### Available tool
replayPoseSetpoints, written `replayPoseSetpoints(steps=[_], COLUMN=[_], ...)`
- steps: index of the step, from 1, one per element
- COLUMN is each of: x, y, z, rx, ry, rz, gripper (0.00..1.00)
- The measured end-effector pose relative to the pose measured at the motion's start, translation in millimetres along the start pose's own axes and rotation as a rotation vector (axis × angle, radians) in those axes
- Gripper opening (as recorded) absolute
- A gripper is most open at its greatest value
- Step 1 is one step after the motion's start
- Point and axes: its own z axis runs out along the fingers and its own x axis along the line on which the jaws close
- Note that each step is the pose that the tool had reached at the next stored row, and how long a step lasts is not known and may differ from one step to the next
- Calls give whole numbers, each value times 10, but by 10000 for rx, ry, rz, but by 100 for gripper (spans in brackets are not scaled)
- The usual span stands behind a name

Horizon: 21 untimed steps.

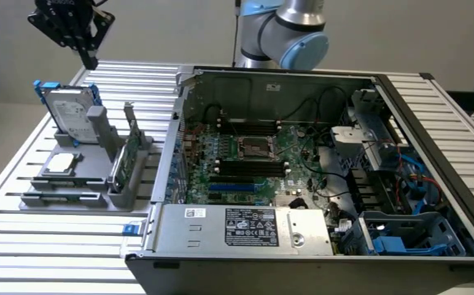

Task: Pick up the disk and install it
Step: 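Reach for the disk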

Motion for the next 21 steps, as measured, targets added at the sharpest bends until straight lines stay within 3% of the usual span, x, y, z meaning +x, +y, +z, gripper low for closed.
replayPoseSetpoints(steps=[9, 21], x=[415, 953], y=[61, 136], z=[27, 70], rx=[46, 176], ry=[49, 147], rz=[0, 4], gripper=[11, 11])
